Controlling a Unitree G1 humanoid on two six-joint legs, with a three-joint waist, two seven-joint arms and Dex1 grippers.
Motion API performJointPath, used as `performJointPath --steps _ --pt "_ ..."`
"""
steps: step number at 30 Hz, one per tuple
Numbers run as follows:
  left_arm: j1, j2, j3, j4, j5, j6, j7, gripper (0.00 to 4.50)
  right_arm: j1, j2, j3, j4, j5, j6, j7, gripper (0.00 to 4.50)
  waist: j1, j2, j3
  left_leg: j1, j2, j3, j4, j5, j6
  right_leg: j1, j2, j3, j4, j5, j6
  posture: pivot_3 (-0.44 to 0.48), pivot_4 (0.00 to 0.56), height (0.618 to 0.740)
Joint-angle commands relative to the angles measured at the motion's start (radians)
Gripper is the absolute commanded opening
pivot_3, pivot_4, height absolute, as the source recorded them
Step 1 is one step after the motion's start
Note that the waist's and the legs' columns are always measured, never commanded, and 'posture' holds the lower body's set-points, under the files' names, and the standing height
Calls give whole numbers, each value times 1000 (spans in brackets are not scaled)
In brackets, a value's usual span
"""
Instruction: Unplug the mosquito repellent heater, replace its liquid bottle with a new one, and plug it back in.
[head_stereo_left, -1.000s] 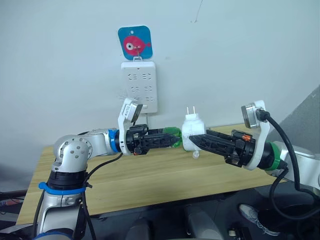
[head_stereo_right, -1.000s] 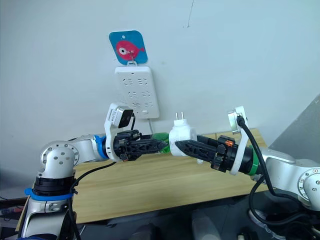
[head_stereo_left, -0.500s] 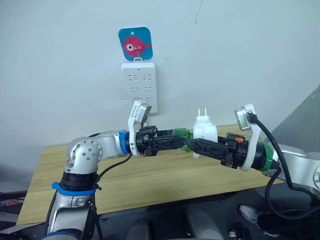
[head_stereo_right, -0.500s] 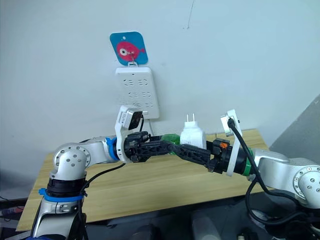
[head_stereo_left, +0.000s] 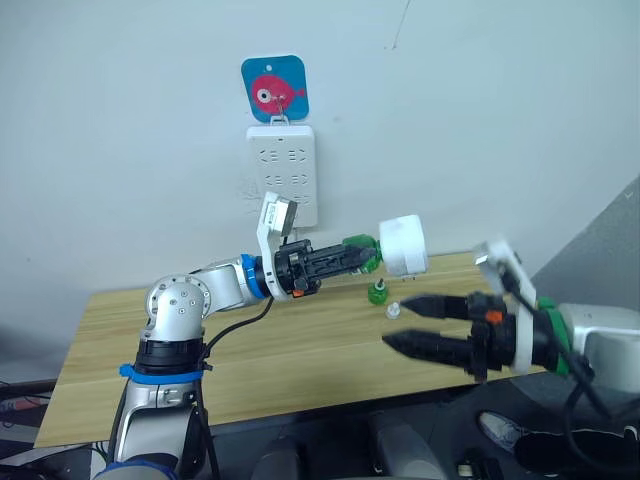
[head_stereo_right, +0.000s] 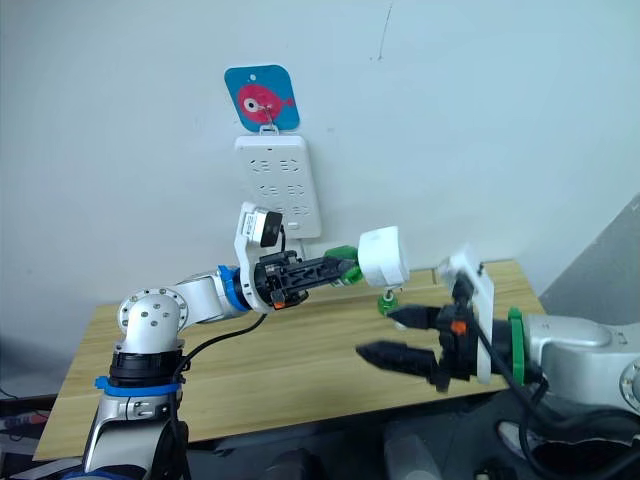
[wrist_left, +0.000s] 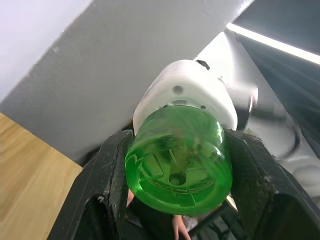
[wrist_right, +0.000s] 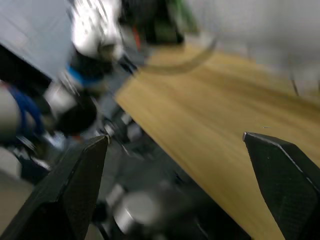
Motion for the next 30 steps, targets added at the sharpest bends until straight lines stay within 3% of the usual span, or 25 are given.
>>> performJointPath --steps 1,6,11,12,23,30 --pt "-30 14 10 -10 -18 2 -30 2405 116 -45 -84 -51 -262 -8 169 3908 1 0 0 0 0 0 0 0 0 0 1 0 0 0 0 -207 92 740" --pt "-51 67 -28 3 4 29 -114 2405 225 -9 -190 12 -567 -154 349 2109 -1 -1 -8 1 -1 2 0 0 0 1 1 1 0 -1 2 -224 89 740" --pt "-83 136 -81 16 34 49 -235 2405 89 38 -163 144 -687 -217 429 210 -7 1 -9 16 0 4 -2 -1 1 14 3 1 -2 -3 4 -228 85 740" --pt "-90 145 -89 20 41 47 -253 2405 60 47 -140 158 -720 -229 446 0 -8 2 -9 17 0 4 -3 -1 1 15 3 1 -2 -4 4 -229 84 740" --pt "-134 149 -109 57 104 31 -322 2405 -203 228 128 160 -862 -208 533 0 -9 3 -10 16 0 1 -2 -1 1 14 2 1 -1 -3 3 -228 82 740" --pt "-115 105 -70 70 131 1 -246 2405 -198 281 103 59 -748 -117 507 0 -6 3 -11 16 0 -1 -2 -1 0 14 -2 1 -1 -1 -1 -218 86 740"
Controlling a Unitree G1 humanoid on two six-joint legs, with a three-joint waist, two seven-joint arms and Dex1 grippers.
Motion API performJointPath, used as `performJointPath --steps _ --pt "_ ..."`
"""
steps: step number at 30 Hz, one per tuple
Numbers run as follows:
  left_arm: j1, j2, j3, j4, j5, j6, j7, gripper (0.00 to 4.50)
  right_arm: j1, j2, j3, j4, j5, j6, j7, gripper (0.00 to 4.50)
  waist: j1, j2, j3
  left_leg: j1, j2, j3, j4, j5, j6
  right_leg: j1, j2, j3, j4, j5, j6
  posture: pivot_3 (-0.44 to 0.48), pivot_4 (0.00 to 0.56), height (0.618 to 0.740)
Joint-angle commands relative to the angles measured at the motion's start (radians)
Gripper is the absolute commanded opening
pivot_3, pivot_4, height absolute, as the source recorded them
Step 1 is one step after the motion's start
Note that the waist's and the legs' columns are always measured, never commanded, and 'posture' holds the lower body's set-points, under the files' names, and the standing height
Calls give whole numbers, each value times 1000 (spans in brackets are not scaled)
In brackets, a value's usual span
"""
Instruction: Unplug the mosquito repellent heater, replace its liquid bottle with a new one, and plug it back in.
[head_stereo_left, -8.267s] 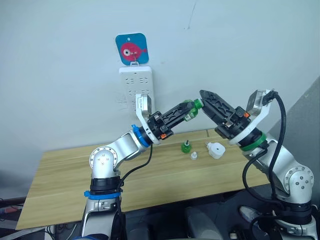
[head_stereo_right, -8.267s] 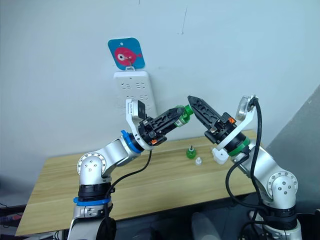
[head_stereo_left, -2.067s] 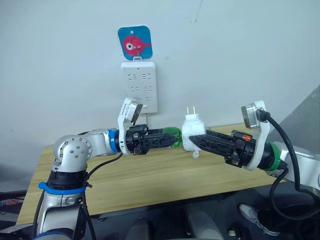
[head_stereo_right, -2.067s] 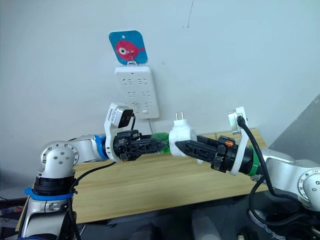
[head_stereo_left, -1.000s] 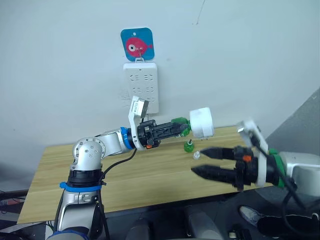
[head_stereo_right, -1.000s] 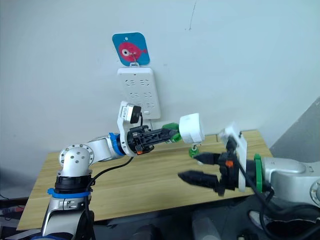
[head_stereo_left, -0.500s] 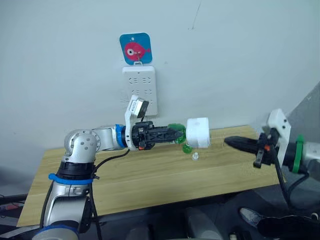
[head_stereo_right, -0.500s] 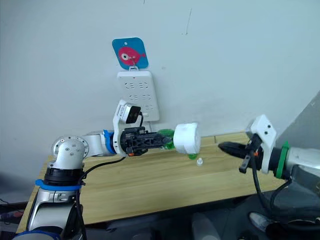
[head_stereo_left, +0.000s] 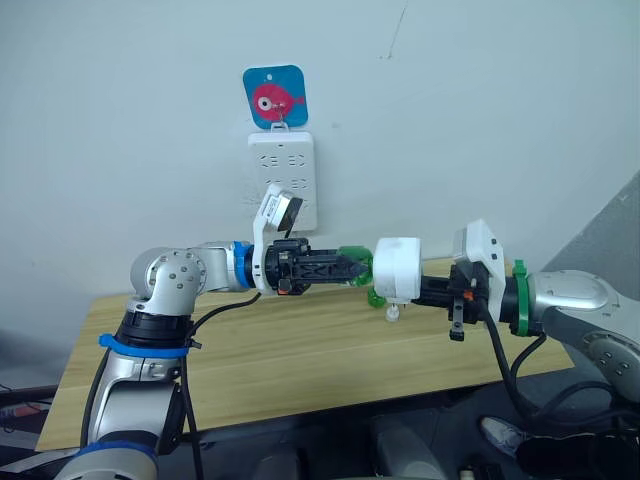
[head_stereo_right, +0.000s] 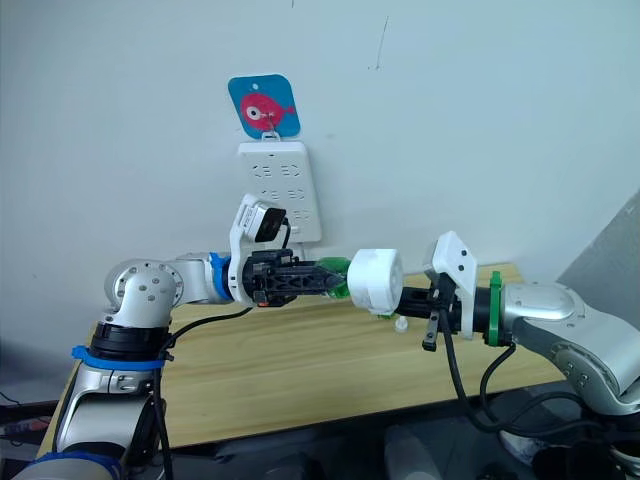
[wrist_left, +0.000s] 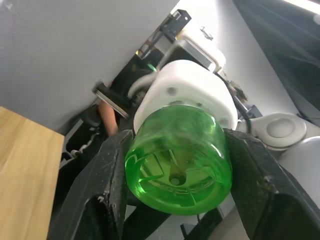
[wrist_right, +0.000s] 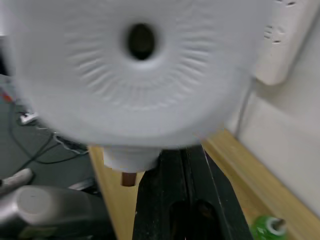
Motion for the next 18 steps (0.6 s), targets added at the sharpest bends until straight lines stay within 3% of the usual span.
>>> performJointPath --steps 1,10,18 --pt "2 -26 42 0 6 -31 40 2405 -1 9 -54 -77 83 35 -21 0 0 0 0 0 0 0 0 0 0 0 0 0 0 0 0 -219 86 740" --pt "30 -41 27 -5 101 -125 64 2405 -4 52 -132 -111 232 83 -155 0 0 0 0 0 0 0 0 0 0 0 0 0 0 0 0 -221 89 740" --pt "73 16 -62 -35 233 -257 -63 2405 -101 118 -164 -27 332 104 -308 0 -3 0 0 0 0 0 0 0 0 0 1 0 0 0 0 -223 90 740"
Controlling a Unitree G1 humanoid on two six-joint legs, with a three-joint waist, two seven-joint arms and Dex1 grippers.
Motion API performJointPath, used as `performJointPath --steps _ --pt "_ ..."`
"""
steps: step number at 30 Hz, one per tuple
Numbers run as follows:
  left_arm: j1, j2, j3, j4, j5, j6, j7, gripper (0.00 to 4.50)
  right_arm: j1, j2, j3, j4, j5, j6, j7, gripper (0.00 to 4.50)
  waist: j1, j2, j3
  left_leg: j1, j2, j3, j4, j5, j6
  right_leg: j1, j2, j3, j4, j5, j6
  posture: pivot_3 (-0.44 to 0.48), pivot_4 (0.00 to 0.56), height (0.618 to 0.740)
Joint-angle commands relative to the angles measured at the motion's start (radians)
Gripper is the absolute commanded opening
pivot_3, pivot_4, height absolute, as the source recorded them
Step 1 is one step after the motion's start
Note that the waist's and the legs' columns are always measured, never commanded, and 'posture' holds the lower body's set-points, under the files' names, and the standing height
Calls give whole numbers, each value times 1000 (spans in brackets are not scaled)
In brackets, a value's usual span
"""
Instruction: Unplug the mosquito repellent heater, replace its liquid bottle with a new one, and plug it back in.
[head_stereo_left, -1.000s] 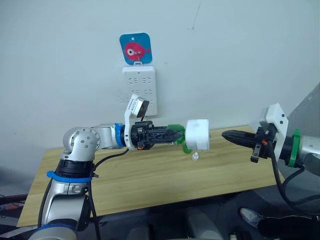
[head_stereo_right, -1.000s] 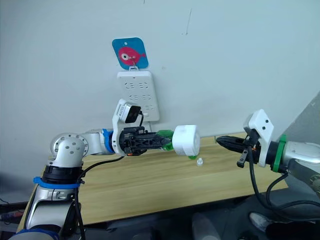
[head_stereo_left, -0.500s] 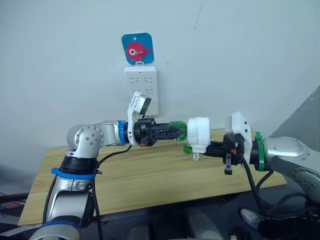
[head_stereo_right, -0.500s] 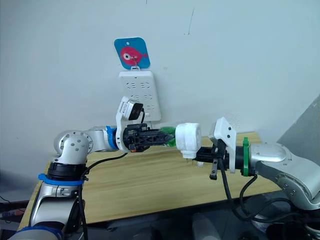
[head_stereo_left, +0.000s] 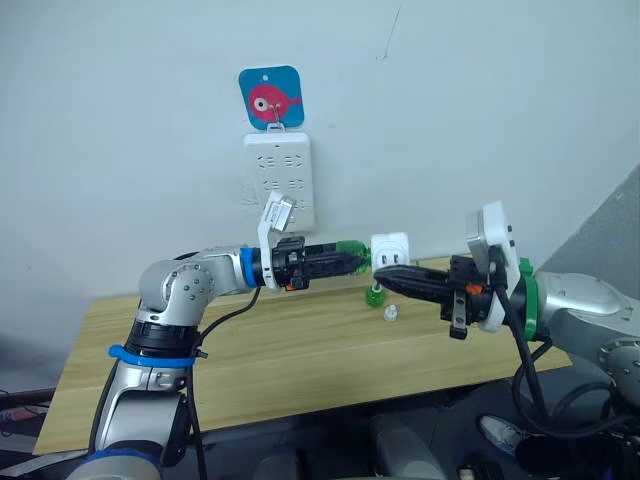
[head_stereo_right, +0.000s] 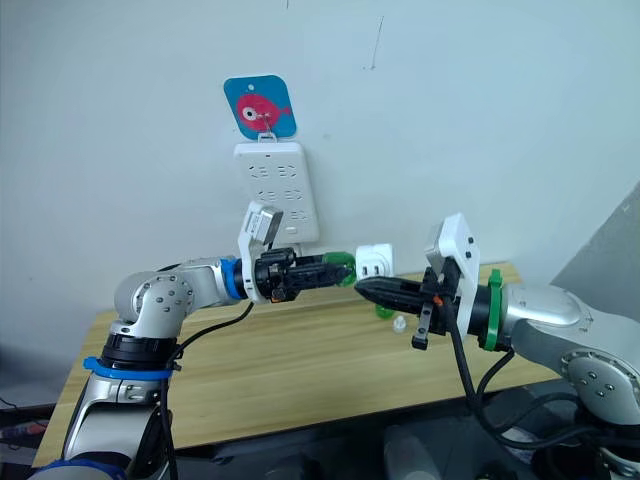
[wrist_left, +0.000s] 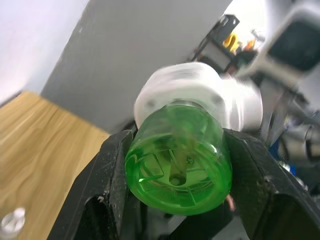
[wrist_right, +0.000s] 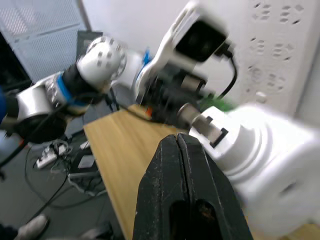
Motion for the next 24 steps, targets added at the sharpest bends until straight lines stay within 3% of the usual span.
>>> performJointPath --steps 1,12,24 --pt "5 23 -15 -43 30 -59 -66 2405 -58 23 -42 38 57 3 -69 0 -1 0 0 0 0 0 0 0 0 0 0 0 0 0 0 -223 90 740" --pt "26 66 -31 -112 -2 -18 -160 2405 -111 -35 18 78 -46 49 -9 0 -1 0 0 0 0 1 0 0 0 0 1 0 0 -1 1 -217 92 740" --pt "-1 102 -22 -128 -55 70 -218 2405 -56 -86 45 64 -189 35 127 0 0 0 0 0 0 1 0 0 0 0 1 0 0 -3 4 -218 94 740"
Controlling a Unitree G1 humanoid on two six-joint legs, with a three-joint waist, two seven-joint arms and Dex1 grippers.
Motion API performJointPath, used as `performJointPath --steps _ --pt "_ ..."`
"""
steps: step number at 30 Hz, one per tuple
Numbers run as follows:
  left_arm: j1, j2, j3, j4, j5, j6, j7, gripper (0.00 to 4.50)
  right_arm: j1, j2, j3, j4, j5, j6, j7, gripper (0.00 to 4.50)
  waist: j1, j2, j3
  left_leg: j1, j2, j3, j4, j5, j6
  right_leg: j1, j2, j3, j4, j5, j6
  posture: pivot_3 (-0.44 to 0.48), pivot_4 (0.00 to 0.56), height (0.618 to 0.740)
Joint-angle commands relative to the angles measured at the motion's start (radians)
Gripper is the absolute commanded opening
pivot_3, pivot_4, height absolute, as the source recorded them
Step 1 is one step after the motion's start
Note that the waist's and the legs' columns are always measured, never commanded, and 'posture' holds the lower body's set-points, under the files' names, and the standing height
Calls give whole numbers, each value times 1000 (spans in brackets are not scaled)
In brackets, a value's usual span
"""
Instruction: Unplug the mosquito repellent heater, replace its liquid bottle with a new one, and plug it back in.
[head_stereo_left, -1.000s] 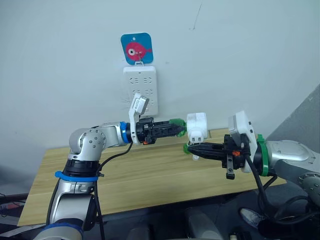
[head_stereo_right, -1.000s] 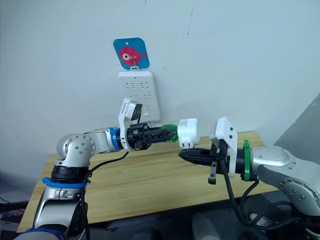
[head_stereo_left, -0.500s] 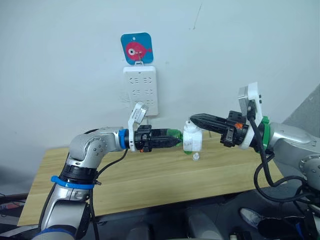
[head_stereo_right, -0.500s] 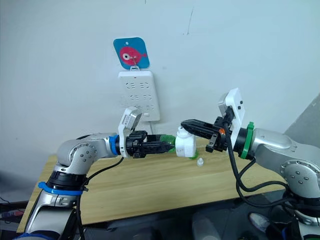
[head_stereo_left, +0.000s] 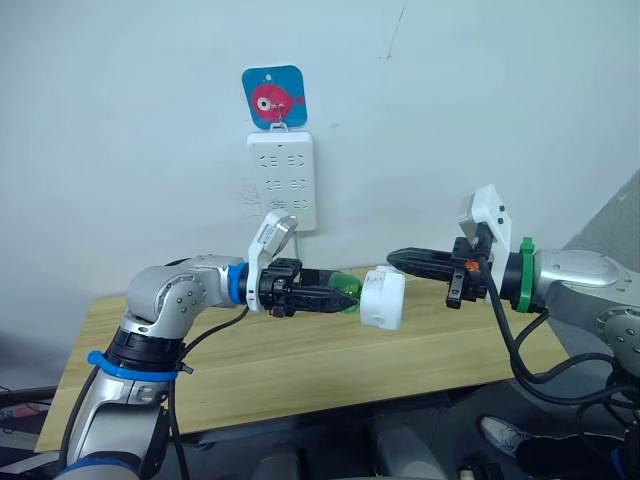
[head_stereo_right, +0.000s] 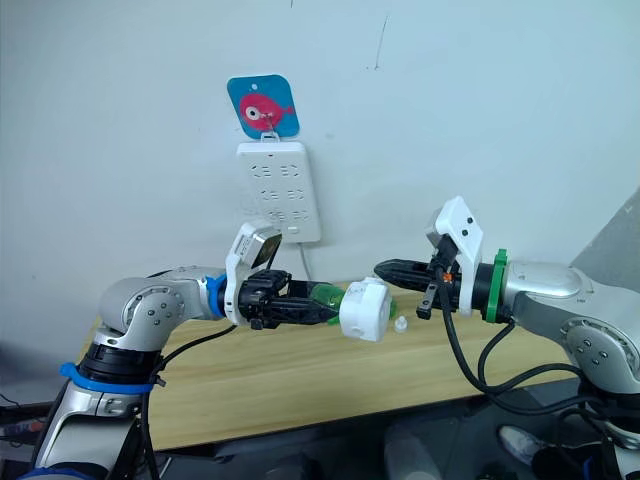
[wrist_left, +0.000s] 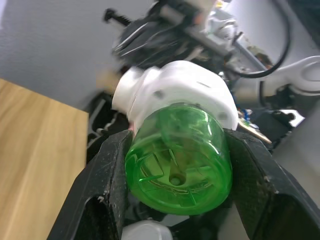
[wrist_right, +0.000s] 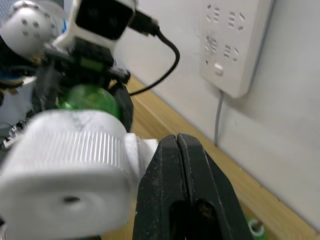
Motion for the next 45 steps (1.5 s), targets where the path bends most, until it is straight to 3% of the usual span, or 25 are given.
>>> performJointPath --steps 1,22,36,45 --pt "-27 14 17 -35 -39 21 -21 2405 9 -9 -12 -32 -26 -18 34 0 0 0 0 0 0 0 0 0 0 0 0 0 0 0 0 -218 94 740" --pt "-69 -20 81 27 -134 130 58 2405 107 -5 -41 -107 69 34 93 0 0 0 0 0 0 -1 0 0 0 0 0 0 0 0 0 -220 97 740" --pt "-88 -95 137 73 -122 96 199 2405 117 34 -88 -111 232 48 -5 0 1 0 0 0 0 -1 0 0 0 0 0 0 0 0 0 -222 93 740" --pt "-71 -82 121 47 -134 113 177 2405 114 36 -103 -110 349 46 -65 0 0 0 0 0 0 0 0 0 0 0 0 0 0 0 1 -224 93 740"
